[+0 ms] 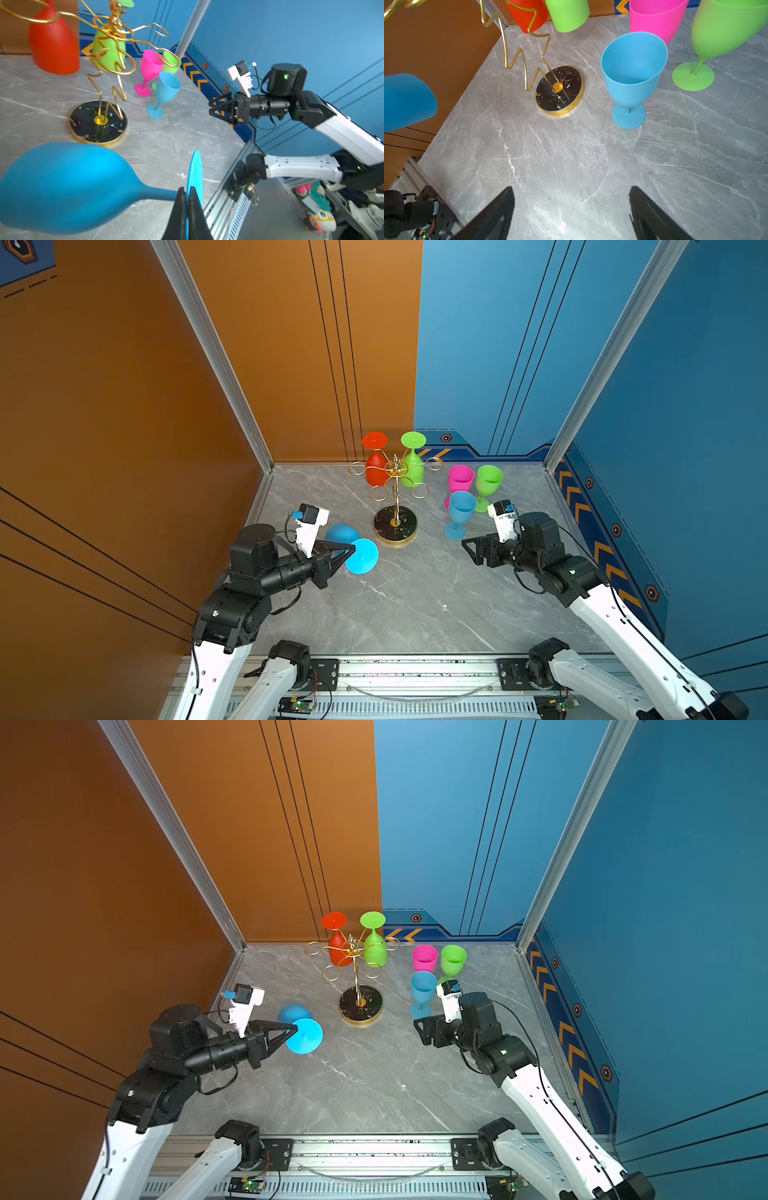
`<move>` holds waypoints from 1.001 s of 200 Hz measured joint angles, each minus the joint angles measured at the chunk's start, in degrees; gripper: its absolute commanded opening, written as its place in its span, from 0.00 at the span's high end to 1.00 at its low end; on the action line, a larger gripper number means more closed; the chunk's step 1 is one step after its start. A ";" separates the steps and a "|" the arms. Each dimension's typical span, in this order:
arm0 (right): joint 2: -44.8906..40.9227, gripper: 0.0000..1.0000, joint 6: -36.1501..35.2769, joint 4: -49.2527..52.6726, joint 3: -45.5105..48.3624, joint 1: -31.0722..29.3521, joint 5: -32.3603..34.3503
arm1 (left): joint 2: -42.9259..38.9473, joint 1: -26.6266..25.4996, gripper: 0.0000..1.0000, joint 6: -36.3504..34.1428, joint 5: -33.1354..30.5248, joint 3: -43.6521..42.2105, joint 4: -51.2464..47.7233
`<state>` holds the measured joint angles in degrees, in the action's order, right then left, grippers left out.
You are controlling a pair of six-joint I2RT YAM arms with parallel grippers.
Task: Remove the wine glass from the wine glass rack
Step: 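Pull the blue glass off the rack toward the robot with the left gripper, then grasp the blue glass bowl with the right gripper while the left holds the foot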
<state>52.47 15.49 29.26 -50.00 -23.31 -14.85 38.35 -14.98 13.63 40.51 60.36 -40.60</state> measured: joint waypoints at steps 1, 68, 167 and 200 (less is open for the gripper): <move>0.00 0.12 0.00 0.02 -0.02 0.00 0.00 | -0.04 -0.17 1.00 -0.07 -0.02 -0.02 0.00; 0.00 0.12 0.00 2.32 -0.74 -0.37 -0.17 | -1.01 -17.68 1.00 -7.72 -6.99 -4.04 -0.17; 1.79 0.13 1.09 5.66 -2.99 -0.92 -4.11 | 1.62 -42.16 1.00 -23.93 -26.43 -8.35 0.94; 3.45 0.14 1.49 6.80 -4.92 -1.03 -5.40 | 0.92 -45.64 1.00 -29.16 -31.41 -10.86 3.65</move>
<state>55.92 16.97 36.05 -54.92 -24.34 -20.25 39.27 -60.62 -15.53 9.10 49.50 -36.95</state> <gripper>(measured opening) 0.866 0.056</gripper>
